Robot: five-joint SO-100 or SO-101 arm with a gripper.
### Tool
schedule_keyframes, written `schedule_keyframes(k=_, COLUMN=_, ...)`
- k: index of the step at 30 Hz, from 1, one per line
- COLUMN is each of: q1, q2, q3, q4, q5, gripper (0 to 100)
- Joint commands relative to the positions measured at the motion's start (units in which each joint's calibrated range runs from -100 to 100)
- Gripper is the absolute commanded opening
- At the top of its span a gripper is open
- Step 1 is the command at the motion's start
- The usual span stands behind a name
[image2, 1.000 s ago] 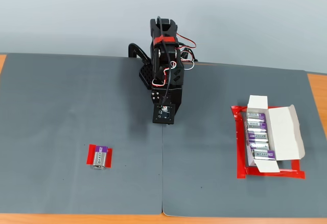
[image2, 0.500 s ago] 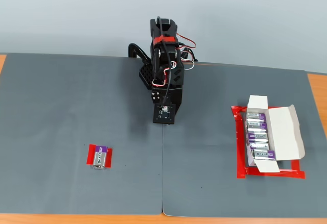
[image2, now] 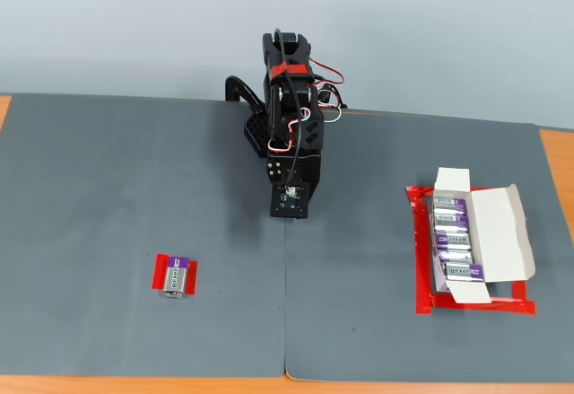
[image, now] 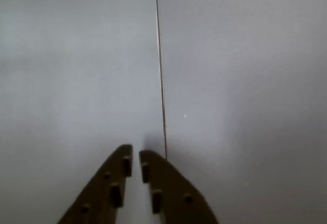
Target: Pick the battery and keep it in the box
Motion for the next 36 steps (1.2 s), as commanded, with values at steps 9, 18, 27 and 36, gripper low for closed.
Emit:
schedule_keyframes(k=9, q1=0.39, q2=6.10, q3=-12.14, q4=-0.11, q5=0.28, gripper=2)
schedule_keyframes(k=18, q1=0.61, q2=23.74, q3=-27.70, q4=-0.11, q5=0.28, gripper=2)
schedule_keyframes(k=27, q1=5.84, q2=44.68, q3=-46.43, q4=-0.11, q5=2.26, gripper=2)
schedule_keyframes(k=36, q1=14.19, q2=61.97, q3=-59.45, q4=-4.63, q5=10.59, gripper=2)
